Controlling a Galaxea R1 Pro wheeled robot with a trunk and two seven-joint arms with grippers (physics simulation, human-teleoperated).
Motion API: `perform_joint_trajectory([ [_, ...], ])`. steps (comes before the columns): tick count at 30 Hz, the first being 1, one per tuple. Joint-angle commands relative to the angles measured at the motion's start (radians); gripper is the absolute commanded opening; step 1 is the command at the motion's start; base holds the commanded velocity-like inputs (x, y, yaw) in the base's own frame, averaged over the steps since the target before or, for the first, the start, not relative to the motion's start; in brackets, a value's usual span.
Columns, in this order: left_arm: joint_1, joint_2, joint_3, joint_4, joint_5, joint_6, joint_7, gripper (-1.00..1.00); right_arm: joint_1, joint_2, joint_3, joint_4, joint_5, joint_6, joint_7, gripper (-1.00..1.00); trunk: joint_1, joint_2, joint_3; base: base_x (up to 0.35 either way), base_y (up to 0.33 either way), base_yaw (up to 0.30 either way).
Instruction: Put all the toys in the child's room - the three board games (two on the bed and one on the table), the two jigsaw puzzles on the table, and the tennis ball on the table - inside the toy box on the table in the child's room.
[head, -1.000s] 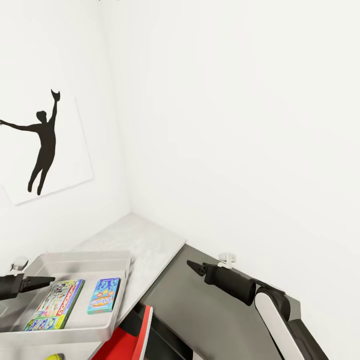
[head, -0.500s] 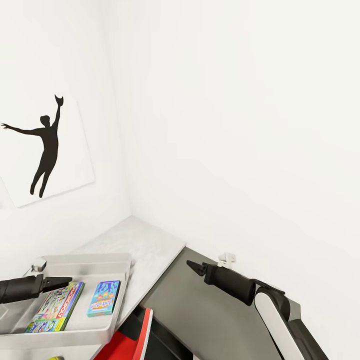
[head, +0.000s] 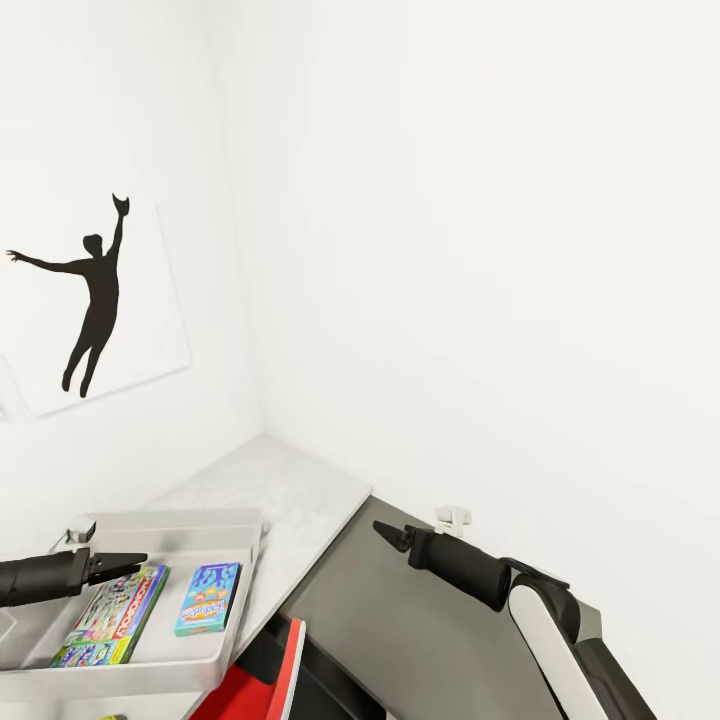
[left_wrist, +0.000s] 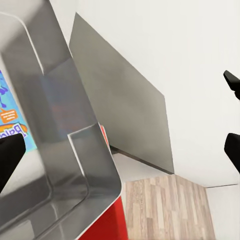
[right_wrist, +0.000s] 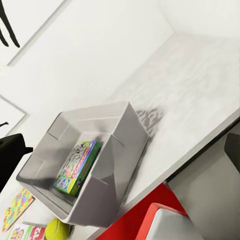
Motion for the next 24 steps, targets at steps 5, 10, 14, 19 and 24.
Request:
perform_joint_trajectory([
  [5, 0.000, -0.001, 0.001, 0.000, 0.000, 0.010, -0.004, 1.00, 0.000, -0.001, 0.000, 0.000, 0.001, 0.003, 0.002, 1.00, 0.000, -0.001, 0.000, -0.038, 0.000, 0.000],
  [10, 0.000, -0.011, 0.000, 0.000, 0.000, 0.011, -0.004, 1.00, 0.000, -0.002, 0.000, 0.000, 0.001, 0.003, 0.002, 1.00, 0.000, -0.001, 0.000, -0.187, 0.000, 0.000],
  [14, 0.000, -0.022, -0.001, 0.000, -0.001, 0.011, -0.004, 1.00, 0.000, -0.002, -0.001, 0.000, 0.000, 0.003, 0.002, 1.00, 0.000, -0.001, 0.001, -0.285, 0.000, 0.001],
  [19, 0.000, -0.028, -0.001, 0.000, -0.002, 0.011, -0.004, 1.00, 0.000, -0.002, -0.001, 0.000, 0.000, 0.002, 0.002, 1.00, 0.000, -0.001, 0.006, -0.315, 0.000, 0.039],
  [24, 0.000, -0.030, -0.001, 0.000, -0.002, 0.010, -0.004, 1.00, 0.000, -0.002, -0.001, 0.000, -0.001, 0.002, 0.002, 1.00, 0.000, -0.001, 0.013, -0.325, 0.000, 0.087],
])
